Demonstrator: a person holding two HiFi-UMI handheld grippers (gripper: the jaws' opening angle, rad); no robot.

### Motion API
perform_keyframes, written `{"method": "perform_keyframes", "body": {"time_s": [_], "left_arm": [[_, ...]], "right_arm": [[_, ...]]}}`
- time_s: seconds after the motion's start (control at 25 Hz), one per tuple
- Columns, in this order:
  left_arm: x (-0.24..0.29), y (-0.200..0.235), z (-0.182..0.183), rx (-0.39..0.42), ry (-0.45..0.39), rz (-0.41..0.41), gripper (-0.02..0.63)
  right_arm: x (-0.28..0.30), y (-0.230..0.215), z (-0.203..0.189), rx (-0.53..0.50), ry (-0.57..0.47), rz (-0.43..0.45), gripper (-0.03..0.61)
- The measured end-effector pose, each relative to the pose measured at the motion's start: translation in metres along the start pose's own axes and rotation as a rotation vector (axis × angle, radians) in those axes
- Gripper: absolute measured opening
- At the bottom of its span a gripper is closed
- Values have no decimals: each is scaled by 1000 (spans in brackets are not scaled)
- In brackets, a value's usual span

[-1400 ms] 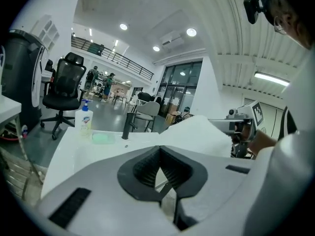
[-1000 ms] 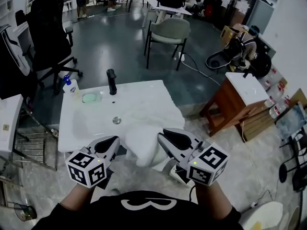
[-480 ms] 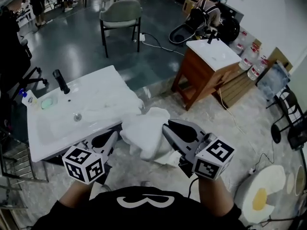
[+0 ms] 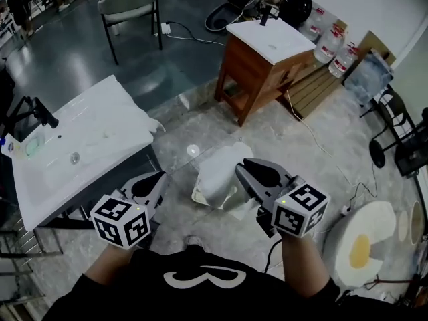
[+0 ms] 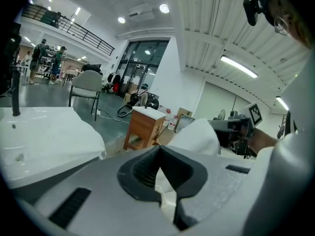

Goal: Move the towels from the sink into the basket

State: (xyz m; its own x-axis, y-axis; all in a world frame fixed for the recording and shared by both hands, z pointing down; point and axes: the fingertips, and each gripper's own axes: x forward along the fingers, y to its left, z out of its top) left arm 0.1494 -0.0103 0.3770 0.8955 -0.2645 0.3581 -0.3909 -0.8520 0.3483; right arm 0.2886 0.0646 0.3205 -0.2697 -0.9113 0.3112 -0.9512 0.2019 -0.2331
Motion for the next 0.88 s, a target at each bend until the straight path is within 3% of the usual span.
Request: {"method": "perform_keyframes", "body": {"time_s": [0.36, 0.6, 0.88], "left_arm": [[67, 3, -32, -26, 61, -30, 6], [107, 21, -75, -39, 141, -36, 6], [146, 42, -126, -78, 240, -36, 6]], "right_arm": [[29, -95, -125, 100, 229, -128, 48], [64, -159, -238, 152, 390, -210, 44], [102, -223, -345, 185, 559, -270, 40]]}}
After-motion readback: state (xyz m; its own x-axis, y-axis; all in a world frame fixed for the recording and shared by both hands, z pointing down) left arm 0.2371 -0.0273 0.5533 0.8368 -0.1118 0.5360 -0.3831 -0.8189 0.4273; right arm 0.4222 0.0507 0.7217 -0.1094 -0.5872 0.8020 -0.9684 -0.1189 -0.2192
